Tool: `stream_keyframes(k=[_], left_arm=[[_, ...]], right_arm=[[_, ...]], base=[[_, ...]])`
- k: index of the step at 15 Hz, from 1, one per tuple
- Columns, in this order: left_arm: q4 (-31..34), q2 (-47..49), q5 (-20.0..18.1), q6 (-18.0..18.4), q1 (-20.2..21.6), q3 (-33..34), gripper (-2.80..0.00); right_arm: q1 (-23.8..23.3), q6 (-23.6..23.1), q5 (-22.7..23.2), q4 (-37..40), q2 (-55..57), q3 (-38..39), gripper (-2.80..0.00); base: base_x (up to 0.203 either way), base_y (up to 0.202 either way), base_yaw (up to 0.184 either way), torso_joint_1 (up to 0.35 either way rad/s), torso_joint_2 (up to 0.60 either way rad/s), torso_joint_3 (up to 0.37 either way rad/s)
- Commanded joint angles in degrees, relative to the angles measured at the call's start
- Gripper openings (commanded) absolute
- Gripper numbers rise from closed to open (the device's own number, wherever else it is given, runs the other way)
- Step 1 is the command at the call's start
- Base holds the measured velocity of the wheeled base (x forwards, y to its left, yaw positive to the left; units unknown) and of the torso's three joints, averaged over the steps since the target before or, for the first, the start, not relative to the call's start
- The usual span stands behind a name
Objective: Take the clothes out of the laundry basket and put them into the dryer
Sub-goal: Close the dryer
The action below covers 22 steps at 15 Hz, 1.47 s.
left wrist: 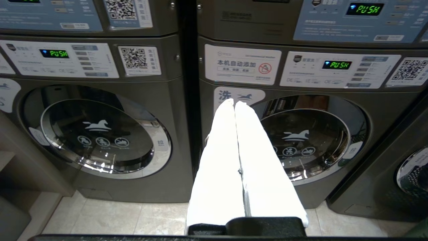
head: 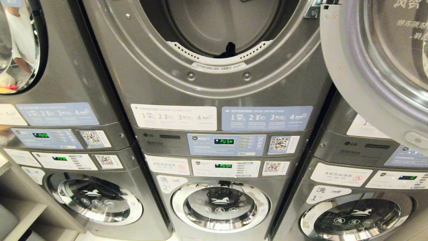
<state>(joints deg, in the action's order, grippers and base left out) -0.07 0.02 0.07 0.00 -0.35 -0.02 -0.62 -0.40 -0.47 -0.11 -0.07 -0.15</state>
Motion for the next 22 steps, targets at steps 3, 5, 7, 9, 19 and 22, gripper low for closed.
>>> stream_keyframes(k=[3,5,7,9,19,22], left_arm=[[-0.01,-0.02,0.02,0.0,0.0,0.02,-2.8],[-0.01,-0.02,0.02,0.01,0.0,0.02,-2.8],[0.07,-0.02,0.02,0.18,0.0,0.02,-2.8],[-0.01,-0.02,0.02,0.18,0.0,-0.04,-2.8],[0.06,-0.02,0.02,0.1,0.0,0.02,-2.8],[0.07,-0.02,0.02,0.0,0.0,-0.06,-2.8]], right_arm=[[0.01,0.31,-0.06,-0.06,0.07,0.07,-2.8],[0.01,0.22,-0.06,0.0,0.07,0.07,-2.8],[0.01,0.22,-0.06,-0.03,0.07,0.07,-2.8],[0.01,0.23,-0.06,-0.05,0.07,0.07,-2.8],[0.01,0.49,-0.06,-0.06,0.07,0.07,-2.8],[0.01,0.4,-0.06,-0.06,0.07,0.07,-2.8]], base=[[0.0,-0.193,0.001,-0.002,0.01,0.006],[0.0,-0.196,0.001,0.0,0.01,0.002],[0.0,-0.193,0.003,-0.002,0.01,0.007],[0.0,-0.194,0.001,0.001,0.01,0.004],[0.0,-0.065,0.0,0.0,0.0,0.001],[0.0,0.0,0.0,0.0,0.0,0.102]])
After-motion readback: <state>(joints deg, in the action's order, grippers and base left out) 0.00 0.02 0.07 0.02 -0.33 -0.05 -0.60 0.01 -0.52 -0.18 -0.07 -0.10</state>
